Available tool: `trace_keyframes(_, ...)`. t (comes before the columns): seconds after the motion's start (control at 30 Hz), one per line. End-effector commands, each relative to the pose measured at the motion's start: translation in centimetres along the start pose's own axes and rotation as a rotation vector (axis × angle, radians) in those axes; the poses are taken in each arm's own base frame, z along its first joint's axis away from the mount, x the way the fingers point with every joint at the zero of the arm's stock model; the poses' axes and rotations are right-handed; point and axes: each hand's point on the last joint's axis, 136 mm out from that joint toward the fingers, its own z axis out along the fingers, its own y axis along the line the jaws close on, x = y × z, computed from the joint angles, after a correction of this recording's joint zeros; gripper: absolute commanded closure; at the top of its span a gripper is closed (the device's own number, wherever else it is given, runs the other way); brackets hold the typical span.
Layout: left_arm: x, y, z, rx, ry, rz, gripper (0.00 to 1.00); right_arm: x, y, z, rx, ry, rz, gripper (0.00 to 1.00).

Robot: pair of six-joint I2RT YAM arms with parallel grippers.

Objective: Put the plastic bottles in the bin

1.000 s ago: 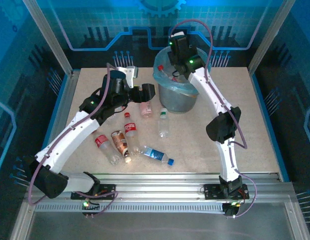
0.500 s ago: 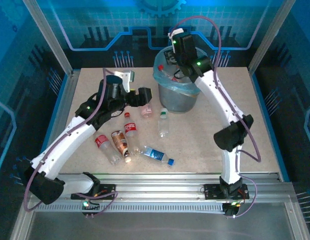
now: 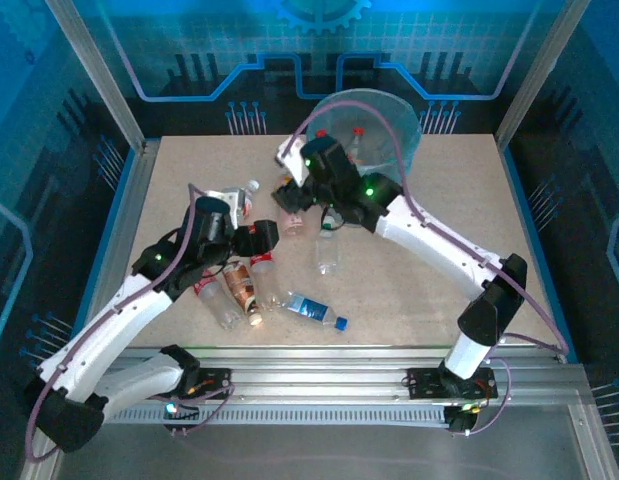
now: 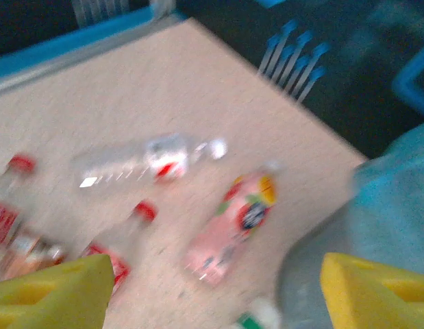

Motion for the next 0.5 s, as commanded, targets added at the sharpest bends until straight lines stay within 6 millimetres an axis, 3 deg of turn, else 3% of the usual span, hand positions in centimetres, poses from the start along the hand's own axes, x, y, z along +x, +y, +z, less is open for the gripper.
trace_keyframes(0.0, 2.4, 3.1, -0.6, -0.109, 0.039, -0.058, 0.09, 3.2, 4.2, 1.0, -0.191, 0.030, -0.012, 0.20)
trace_keyframes(0.17, 5.5, 5.8, -1.0, -0.196, 0.090, -0.114, 0.09, 10.6, 8.3, 2.4, -0.299, 0.227, -0.026, 0.21)
trace_keyframes(0.3, 7.5, 7.2, -0.7, -0.237, 0.129, -0.135, 0.09, 15.8, 10.4, 2.4, -0.346, 0.349, -0.070, 0.17)
trace_keyframes(0.47, 9.2, 8.0, -0.4, -0.254, 0.166, -0.145, 0.09, 20.2, 12.7, 2.1, -0.400, 0.472, -0.105, 0.14)
